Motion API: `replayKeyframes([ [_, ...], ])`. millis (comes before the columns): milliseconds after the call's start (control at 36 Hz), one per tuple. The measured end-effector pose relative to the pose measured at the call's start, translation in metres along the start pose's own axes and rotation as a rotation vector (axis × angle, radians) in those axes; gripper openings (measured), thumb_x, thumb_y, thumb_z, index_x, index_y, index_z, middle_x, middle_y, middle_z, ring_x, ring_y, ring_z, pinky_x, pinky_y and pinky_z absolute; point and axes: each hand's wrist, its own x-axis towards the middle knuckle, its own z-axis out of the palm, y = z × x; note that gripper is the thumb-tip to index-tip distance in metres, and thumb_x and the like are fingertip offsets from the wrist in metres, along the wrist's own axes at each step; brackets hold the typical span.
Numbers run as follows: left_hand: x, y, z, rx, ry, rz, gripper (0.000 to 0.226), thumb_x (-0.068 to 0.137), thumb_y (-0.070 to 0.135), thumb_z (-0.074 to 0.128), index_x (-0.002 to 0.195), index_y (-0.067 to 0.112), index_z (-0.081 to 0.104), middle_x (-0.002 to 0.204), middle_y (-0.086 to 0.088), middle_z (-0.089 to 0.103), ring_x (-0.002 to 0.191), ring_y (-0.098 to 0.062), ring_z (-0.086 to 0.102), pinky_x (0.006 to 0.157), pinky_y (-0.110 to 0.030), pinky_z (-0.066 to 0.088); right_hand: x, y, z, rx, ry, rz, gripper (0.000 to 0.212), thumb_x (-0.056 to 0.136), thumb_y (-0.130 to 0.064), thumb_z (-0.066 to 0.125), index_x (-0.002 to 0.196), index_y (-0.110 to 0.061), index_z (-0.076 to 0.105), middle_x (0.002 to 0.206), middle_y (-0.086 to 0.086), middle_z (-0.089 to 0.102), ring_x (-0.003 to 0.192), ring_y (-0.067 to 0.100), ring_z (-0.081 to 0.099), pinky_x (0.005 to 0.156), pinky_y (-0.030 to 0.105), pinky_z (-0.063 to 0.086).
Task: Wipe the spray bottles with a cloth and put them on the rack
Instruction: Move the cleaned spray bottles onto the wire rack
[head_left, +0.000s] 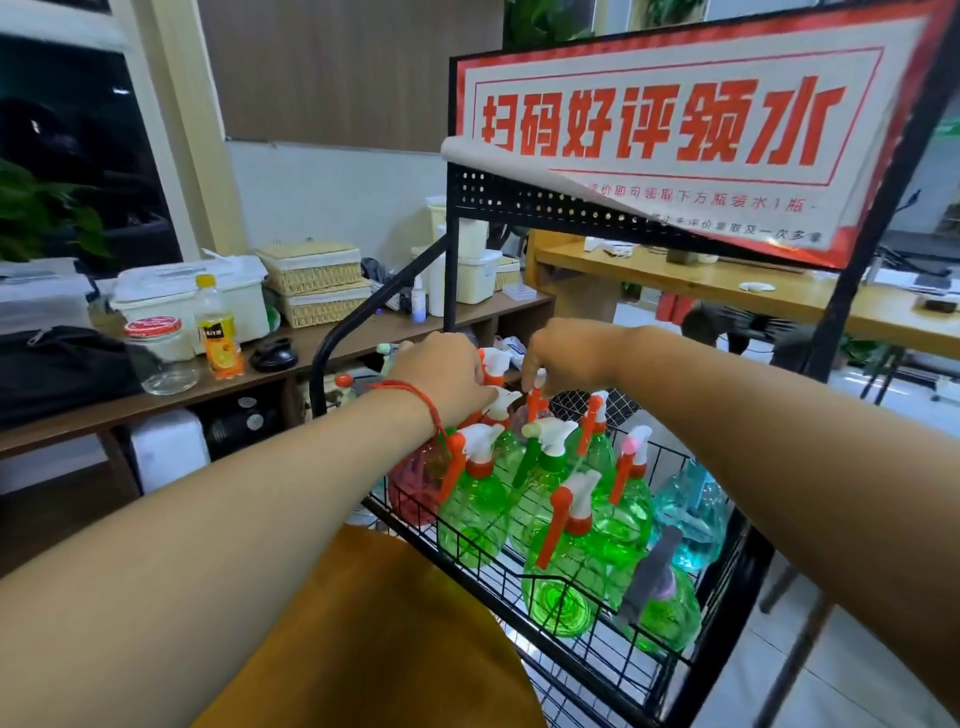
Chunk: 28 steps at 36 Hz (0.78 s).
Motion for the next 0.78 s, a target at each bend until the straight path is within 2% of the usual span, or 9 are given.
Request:
replayKeyframes([
  [56, 0.004, 0.001, 0.004, -0.047, 0.015, -0.037, 0.035, 0.090, 0.052, 0.073, 0.081, 0.019, 0.072, 0.092, -0.005, 0.071, 0.096, -0.029, 0.067, 0.096, -0.044, 0.054, 0.000, 0.000, 0.001, 0.009, 0.000, 0.008, 0.029, 0.096, -0.020, 0.077, 0.124, -0.026, 0.077, 0.131, -0.002, 0.071, 0.117, 0.020, 0.064, 0.096, 0.033, 0.048],
  [111, 0.007, 0.002, 0.006, -0.106, 0.025, -0.071, 0.039, 0.086, 0.050, 0.076, 0.071, 0.017, 0.062, 0.082, -0.007, 0.067, 0.086, -0.032, 0.068, 0.080, -0.040, 0.059, 0.000, 0.001, 0.002, 0.020, 0.002, 0.015, 0.029, 0.096, -0.020, 0.077, 0.124, -0.026, 0.077, 0.132, -0.001, 0.071, 0.117, 0.020, 0.065, 0.097, 0.033, 0.048],
  [167, 0.008, 0.005, 0.006, -0.114, 0.027, -0.080, 0.042, 0.083, 0.048, 0.078, 0.066, 0.017, 0.056, 0.074, -0.006, 0.059, 0.082, -0.031, 0.066, 0.070, -0.036, 0.052, 0.000, 0.000, 0.002, 0.019, 0.006, 0.019, 0.029, 0.096, -0.021, 0.076, 0.125, -0.026, 0.077, 0.133, -0.001, 0.070, 0.118, 0.021, 0.064, 0.096, 0.032, 0.047],
  [278, 0.008, 0.013, 0.003, -0.084, 0.000, -0.072, 0.043, 0.085, 0.047, 0.080, 0.069, 0.017, 0.053, 0.080, -0.005, 0.052, 0.083, -0.030, 0.059, 0.086, -0.042, 0.056, -0.001, 0.000, 0.003, 0.013, 0.009, 0.015, 0.033, 0.096, -0.020, 0.076, 0.128, -0.028, 0.076, 0.133, -0.001, 0.071, 0.118, 0.021, 0.065, 0.097, 0.033, 0.049],
  [417, 0.006, 0.012, 0.004, -0.049, -0.001, -0.076, 0.050, 0.087, 0.053, 0.078, 0.069, 0.017, 0.049, 0.093, -0.009, 0.059, 0.084, -0.030, 0.057, 0.075, -0.037, 0.046, -0.001, -0.001, 0.004, 0.028, 0.007, 0.028, 0.033, 0.096, -0.019, 0.076, 0.128, -0.028, 0.076, 0.136, 0.000, 0.069, 0.120, 0.022, 0.064, 0.100, 0.036, 0.050],
  [528, -0.006, 0.003, -0.007, -0.167, 0.075, -0.042, 0.052, 0.095, 0.056, 0.063, 0.067, 0.011, 0.065, 0.072, -0.006, 0.060, 0.076, -0.028, 0.063, 0.070, -0.033, 0.048, -0.005, -0.001, 0.000, -0.006, -0.031, 0.041, 0.052, 0.091, -0.005, 0.070, 0.133, -0.034, 0.071, 0.142, -0.001, 0.064, 0.124, 0.024, 0.062, 0.097, 0.038, 0.053],
  [611, -0.011, -0.020, -0.024, -0.271, 0.127, -0.047, 0.051, 0.107, 0.034, 0.052, 0.063, 0.009, 0.061, 0.060, -0.007, 0.056, 0.058, -0.023, 0.055, 0.056, -0.027, 0.042, -0.004, 0.001, -0.010, -0.030, 0.063, 0.104, 0.054, 0.093, -0.005, 0.063, 0.135, -0.037, 0.068, 0.142, -0.005, 0.065, 0.127, 0.023, 0.062, 0.100, 0.041, 0.054],
  [694, -0.005, -0.048, -0.030, -0.249, 0.122, -0.084, 0.038, 0.103, 0.017, 0.050, 0.069, 0.007, 0.065, 0.076, -0.012, 0.069, 0.065, -0.028, 0.063, 0.056, -0.031, 0.050, 0.006, -0.002, -0.023, 0.076, 0.124, 0.145, 0.042, 0.095, -0.010, 0.065, 0.132, -0.030, 0.068, 0.134, -0.005, 0.069, 0.121, 0.020, 0.065, 0.100, 0.040, 0.055],
  [778, 0.001, -0.063, -0.024, -0.302, 0.055, -0.119, 0.027, 0.101, 0.028, 0.064, 0.079, 0.017, 0.075, 0.083, 0.001, 0.073, 0.060, -0.007, 0.062, 0.052, -0.021, 0.045, 0.023, -0.012, -0.028, 0.075, 0.103, 0.116, 0.045, 0.098, -0.013, 0.064, 0.139, -0.031, 0.063, 0.141, -0.004, 0.066, 0.124, 0.022, 0.062, 0.102, 0.045, 0.055],
])
